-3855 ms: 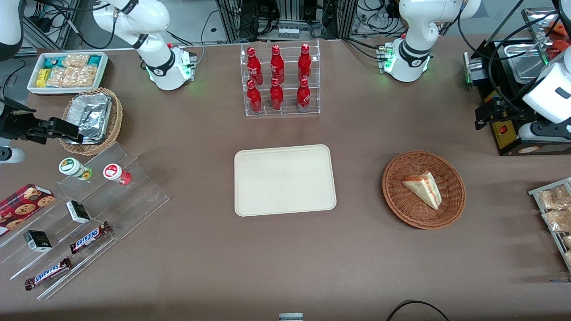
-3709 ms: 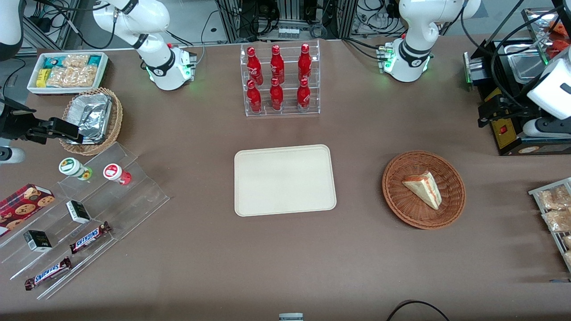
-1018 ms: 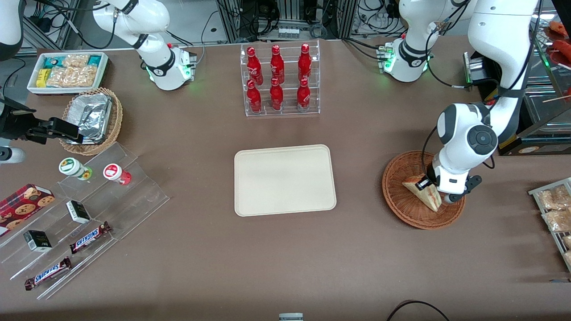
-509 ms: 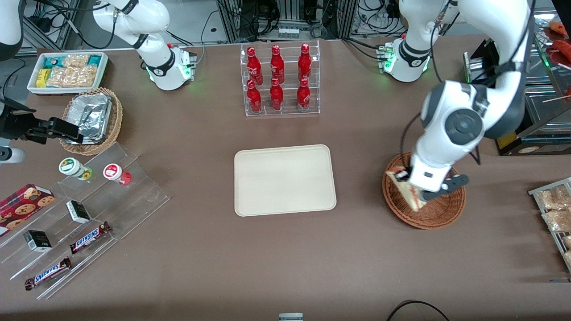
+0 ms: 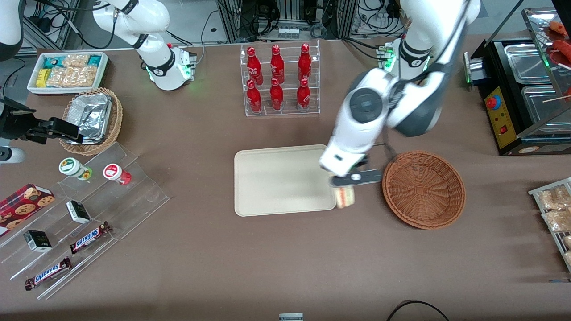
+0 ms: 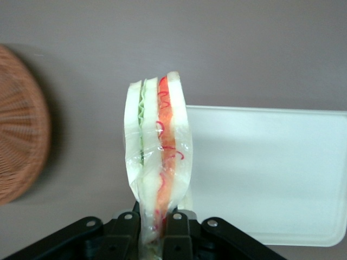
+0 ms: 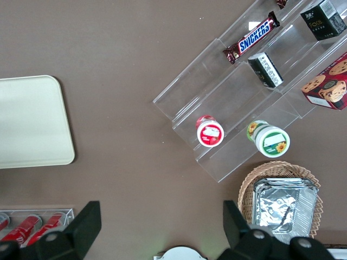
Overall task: Place sandwich from basket to tray
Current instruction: 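Carry the sandwich with the left gripper over the white tray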
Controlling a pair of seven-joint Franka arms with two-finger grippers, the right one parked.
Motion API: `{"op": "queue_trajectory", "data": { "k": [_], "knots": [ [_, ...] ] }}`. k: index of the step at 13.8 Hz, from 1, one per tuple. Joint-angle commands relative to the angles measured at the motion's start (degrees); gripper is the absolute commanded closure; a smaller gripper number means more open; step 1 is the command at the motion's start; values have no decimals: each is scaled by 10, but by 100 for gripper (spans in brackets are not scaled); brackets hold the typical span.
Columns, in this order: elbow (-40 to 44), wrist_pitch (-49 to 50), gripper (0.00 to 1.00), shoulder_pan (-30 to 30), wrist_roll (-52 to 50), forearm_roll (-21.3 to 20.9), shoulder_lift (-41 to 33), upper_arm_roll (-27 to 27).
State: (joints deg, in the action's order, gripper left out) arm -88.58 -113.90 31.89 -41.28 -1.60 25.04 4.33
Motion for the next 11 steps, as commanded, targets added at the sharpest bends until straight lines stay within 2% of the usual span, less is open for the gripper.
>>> {"op": "queue_trajectory", "data": {
  "k": [1, 3, 8, 11],
  "knots": [
    [97, 8, 100, 45, -5, 6, 89, -8],
    [131, -6, 100, 63, -14, 6, 129, -7],
    [133, -69, 100, 108, -42, 2, 187, -6],
    [127, -82, 100, 109, -47, 4, 199, -6]
  ]
}}
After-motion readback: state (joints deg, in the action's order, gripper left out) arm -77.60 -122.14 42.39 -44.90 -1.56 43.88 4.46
